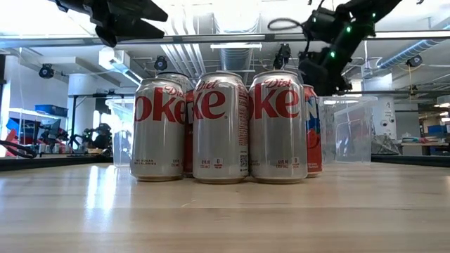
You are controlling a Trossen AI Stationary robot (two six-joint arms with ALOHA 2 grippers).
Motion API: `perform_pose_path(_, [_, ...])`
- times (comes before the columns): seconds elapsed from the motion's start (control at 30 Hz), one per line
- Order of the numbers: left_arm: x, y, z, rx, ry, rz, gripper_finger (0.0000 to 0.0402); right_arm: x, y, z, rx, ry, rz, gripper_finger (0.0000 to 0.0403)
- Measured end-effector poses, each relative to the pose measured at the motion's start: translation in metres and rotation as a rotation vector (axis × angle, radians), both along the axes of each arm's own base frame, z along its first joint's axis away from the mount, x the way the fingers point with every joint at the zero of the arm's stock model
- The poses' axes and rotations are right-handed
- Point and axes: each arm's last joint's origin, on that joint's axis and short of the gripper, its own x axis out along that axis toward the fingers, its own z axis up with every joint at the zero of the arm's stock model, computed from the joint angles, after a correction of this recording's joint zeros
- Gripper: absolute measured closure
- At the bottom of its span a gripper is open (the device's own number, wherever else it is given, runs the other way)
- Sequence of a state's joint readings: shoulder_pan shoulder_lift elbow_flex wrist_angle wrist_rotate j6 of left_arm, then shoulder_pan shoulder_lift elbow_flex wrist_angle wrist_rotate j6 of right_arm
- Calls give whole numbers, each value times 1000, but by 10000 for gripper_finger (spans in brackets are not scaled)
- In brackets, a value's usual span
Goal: Sort soda cans
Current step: Put the right white-pink soda can into the right transparent bin, then put the white-pink soda can into the right transparent bin
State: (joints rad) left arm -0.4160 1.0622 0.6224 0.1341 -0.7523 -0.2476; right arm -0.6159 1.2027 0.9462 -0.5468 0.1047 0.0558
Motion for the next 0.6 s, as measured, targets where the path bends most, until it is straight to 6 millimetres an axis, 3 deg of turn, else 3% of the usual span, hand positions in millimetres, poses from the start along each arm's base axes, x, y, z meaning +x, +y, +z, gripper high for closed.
perform_pose_path(0.3, [-1,0,-3,24,33,-5,159,8,1,74,-104,-110,42,54])
perform_pose_path(0.43, [-1,0,-3,32,37,-7,159,20,19,100,-143,-181,121,63])
perform_pose_path(0.6, [-1,0,-3,37,42,-8,159,42,54,112,-169,-288,264,76])
